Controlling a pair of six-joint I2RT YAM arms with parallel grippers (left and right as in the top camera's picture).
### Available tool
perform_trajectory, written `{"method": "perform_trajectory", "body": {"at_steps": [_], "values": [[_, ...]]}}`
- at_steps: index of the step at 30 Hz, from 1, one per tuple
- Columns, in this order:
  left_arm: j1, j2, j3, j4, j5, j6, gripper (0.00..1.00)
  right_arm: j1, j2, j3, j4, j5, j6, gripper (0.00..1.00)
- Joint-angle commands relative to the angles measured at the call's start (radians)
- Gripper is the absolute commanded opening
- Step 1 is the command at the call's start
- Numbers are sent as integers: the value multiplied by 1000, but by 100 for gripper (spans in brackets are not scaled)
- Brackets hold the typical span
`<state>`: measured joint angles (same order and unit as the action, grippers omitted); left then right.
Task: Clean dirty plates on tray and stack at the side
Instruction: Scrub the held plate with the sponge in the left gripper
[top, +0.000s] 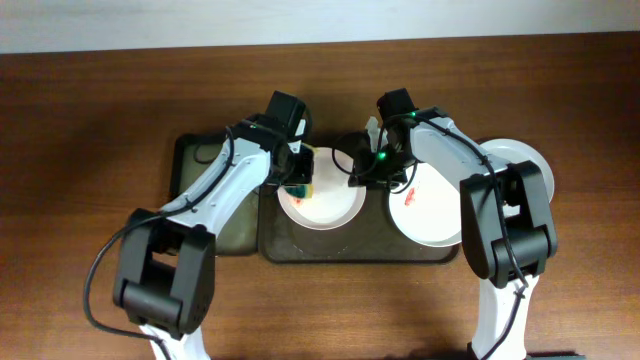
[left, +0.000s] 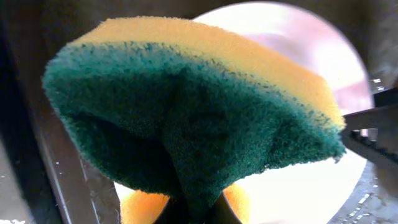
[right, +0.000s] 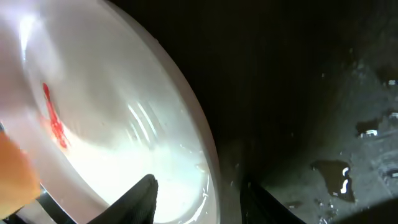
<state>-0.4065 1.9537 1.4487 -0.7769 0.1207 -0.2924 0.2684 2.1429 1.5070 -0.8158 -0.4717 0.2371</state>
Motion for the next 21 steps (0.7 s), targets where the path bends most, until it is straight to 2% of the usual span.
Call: {"method": "perform_trajectory", "body": {"at_steps": [1,2,5,6,9,16,21], "values": [[0,29,-2,-5,11,-10,0,5,-3,-5,7,13,4,31],[0,29,-2,-5,11,-10,0,5,-3,-5,5,13,4,22],[0,29,-6,-10,10,-9,0,5,-3,-5,5,13,4,18],[0,29,-8,-10,8,-9,0,5,-3,-5,5,13,4,12],[0,29,-10,-9,-39,-9,0,5,-3,-5,5,13,4,4],[1,29,-16,-10,-42,-10,0,5,-3,-5,5,13,4,4],[1,29,-84,28,-103,-10,0,6,-3,-5,5,13,4,4]]}}
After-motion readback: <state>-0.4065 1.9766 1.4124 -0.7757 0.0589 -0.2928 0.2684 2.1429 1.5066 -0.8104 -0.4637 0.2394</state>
